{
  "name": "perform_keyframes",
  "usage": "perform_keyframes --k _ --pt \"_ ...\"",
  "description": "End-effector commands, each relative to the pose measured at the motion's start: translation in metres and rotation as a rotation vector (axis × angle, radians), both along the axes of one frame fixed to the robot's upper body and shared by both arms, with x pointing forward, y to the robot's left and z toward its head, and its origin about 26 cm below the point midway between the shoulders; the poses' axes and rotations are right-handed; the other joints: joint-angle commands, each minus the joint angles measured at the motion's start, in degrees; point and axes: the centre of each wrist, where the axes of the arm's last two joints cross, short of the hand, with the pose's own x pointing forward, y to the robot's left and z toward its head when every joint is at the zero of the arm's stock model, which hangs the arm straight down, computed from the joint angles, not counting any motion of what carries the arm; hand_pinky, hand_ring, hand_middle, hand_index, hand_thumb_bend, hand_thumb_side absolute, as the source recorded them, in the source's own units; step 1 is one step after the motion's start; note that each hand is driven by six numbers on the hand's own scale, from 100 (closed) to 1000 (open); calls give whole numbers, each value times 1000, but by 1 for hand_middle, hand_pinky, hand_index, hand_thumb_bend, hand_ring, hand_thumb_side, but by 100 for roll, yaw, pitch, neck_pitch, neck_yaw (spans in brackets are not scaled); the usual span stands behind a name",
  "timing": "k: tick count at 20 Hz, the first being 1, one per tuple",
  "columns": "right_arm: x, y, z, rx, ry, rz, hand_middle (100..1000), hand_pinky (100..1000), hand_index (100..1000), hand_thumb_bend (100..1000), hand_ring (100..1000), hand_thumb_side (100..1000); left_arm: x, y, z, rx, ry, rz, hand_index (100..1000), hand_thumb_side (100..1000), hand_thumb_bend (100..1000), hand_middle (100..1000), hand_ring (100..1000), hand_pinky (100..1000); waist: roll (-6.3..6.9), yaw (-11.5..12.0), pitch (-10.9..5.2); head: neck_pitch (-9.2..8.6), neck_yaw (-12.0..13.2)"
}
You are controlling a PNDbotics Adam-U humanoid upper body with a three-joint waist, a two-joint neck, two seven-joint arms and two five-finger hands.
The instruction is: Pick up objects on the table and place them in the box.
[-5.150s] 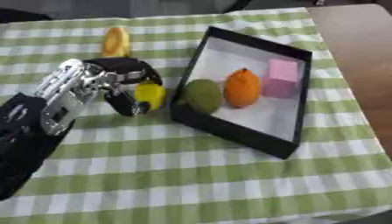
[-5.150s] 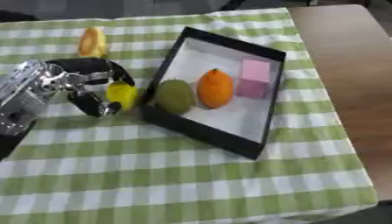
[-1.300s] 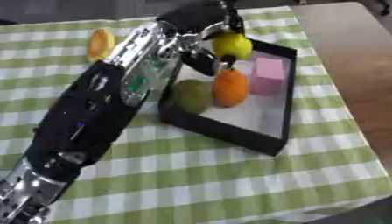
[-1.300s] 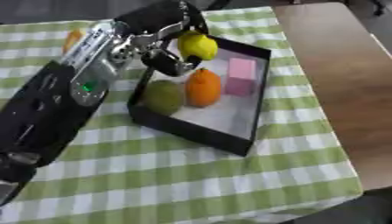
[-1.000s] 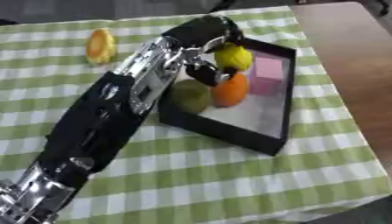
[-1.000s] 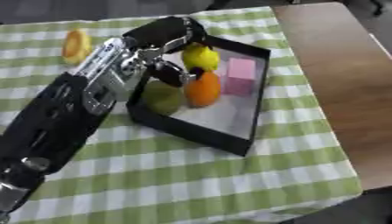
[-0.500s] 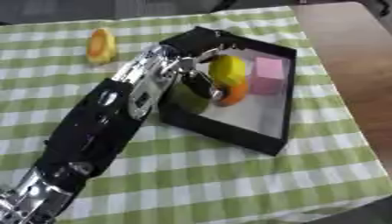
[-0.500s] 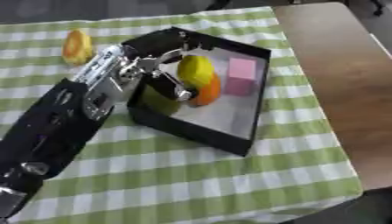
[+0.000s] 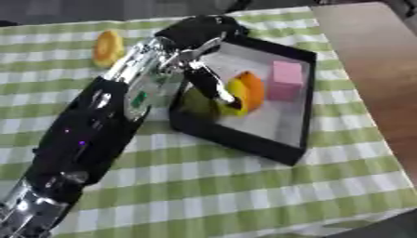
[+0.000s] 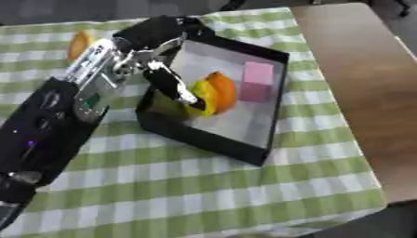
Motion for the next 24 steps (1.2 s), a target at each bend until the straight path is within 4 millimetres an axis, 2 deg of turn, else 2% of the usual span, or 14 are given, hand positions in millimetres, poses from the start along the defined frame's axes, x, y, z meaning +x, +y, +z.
perform_keyframes --k 1,3,4,5,6,8,12,16,20,24 --pt "-7 -6 17 -36 -31 -26 760 863 834 100 871 408 -7 9 28 -53 -49 -12 924 495 748 826 880 875 -54 18 -111 -12 -40" --pt "-7 -8 16 -36 -29 -33 761 863 834 100 871 408 -10 16 36 -78 -48 -7 921 493 660 824 874 868 -49 42 -129 -12 -63" --pt "-8 -8 16 -37 -27 -36 761 863 834 100 871 407 -10 21 39 -90 -40 6 912 481 549 818 866 858 -47 57 -140 -12 -79" --pt "-8 -9 15 -37 -26 -38 761 863 834 100 871 406 -9 26 40 -99 -25 25 907 474 511 816 863 854 -46 71 -149 -12 -91" --pt "-8 -10 15 -38 -26 -41 761 863 834 100 871 404 -6 34 40 -106 -4 52 893 468 435 807 855 847 -44 91 -159 -12 -107" --pt "-9 -11 15 -40 -25 -46 761 863 834 100 871 404 1 55 42 -120 30 121 877 435 406 808 853 844 -37 133 -178 -12 -144" --pt "-11 -14 15 -40 -25 -55 761 864 834 100 871 405 17 104 48 -136 67 276 865 459 375 818 854 845 -29 190 -189 -12 -208" --pt "-12 -16 14 -40 -25 -62 761 864 834 100 871 407 34 155 56 -117 108 434 889 472 420 841 872 862 -27 219 -184 -12 -250" --pt "-12 -17 12 -42 -21 -66 761 864 834 100 871 403 44 189 58 -81 158 519 901 467 459 851 884 874 -43 225 -168 -12 -270" --pt "-12 -18 11 -38 -23 -71 761 864 834 100 871 402 52 213 51 -76 210 601 899 478 447 845 880 869 -73 215 -137 -12 -247"
